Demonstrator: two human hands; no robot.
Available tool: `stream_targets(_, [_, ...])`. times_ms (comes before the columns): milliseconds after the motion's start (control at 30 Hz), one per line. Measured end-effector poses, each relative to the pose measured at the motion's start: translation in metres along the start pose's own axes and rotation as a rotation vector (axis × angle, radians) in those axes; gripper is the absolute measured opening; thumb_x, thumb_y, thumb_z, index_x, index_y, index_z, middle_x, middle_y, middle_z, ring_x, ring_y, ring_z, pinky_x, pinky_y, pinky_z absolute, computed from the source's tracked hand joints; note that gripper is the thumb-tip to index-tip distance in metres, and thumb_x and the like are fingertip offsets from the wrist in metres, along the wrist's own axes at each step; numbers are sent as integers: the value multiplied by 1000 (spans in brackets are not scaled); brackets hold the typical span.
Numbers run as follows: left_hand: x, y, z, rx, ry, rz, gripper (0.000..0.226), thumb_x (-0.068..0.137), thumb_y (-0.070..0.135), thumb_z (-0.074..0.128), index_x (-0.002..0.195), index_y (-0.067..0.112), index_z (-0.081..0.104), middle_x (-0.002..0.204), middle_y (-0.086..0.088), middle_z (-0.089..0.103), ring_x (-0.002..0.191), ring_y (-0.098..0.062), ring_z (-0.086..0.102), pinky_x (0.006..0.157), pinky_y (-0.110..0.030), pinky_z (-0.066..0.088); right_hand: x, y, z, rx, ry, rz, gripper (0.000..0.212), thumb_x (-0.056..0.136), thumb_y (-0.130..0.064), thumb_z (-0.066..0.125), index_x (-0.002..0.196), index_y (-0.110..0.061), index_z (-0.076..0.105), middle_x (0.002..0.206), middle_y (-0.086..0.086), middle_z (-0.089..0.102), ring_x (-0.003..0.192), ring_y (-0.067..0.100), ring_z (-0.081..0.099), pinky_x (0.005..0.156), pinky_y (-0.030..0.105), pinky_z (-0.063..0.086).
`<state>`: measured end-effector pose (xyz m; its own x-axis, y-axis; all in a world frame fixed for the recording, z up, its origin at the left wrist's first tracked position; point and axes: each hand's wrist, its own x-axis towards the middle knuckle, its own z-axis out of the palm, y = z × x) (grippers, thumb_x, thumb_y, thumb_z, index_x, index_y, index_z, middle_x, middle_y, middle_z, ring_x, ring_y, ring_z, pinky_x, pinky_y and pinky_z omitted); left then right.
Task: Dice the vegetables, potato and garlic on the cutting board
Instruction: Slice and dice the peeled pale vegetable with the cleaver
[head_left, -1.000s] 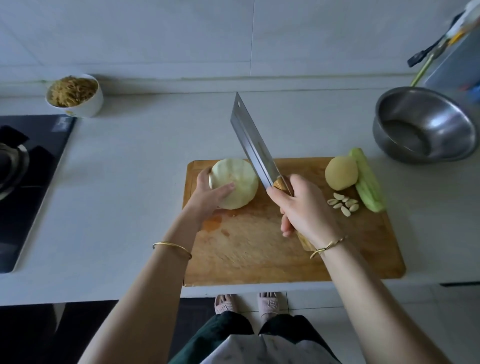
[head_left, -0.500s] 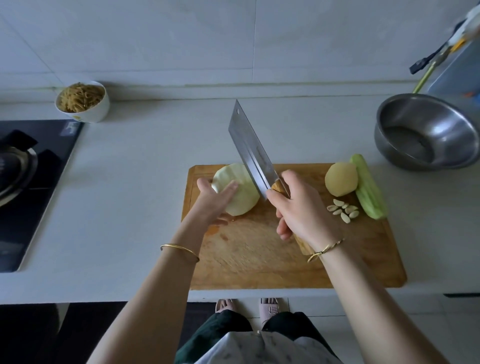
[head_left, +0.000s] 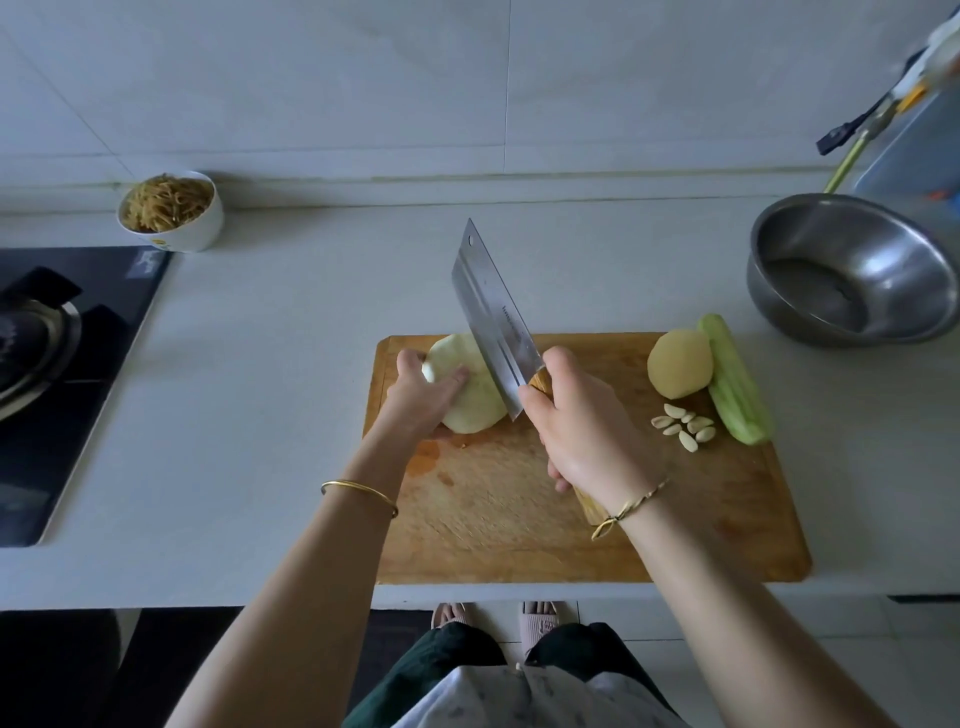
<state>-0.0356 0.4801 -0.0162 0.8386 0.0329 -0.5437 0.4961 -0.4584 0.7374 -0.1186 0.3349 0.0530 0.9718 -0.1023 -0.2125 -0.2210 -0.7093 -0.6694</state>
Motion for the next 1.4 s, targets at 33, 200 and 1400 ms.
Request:
stream_targets(33, [0, -1, 0, 7, 2, -2, 50, 90, 43, 60, 125, 22, 32, 118, -13, 50, 89, -34, 65, 52, -42, 59, -1, -1, 2, -19, 2, -8, 15, 99, -29, 41, 97, -14, 37, 77, 5, 54, 63, 35, 60, 55, 47, 54])
stream_targets(200, [2, -3, -1, 117, 1, 6, 51, 91, 48, 54, 128, 22, 30, 110, -12, 58, 69, -28, 69, 56, -38, 59, -3, -5, 8, -75, -21, -18, 14, 101, -26, 39, 94, -15, 33, 76, 0, 50, 58, 26, 55, 52, 39, 53])
stream_targets(1400, [16, -1, 6, 112, -11, 1, 44, 95, 38, 50, 127, 20, 26, 122, -18, 47, 91, -38, 63, 39, -25, 47, -2, -7, 18, -59, -215, 110, 11, 103, -23, 36, 99, -12, 36, 73, 9, 54, 25, 8, 44, 29, 19, 35])
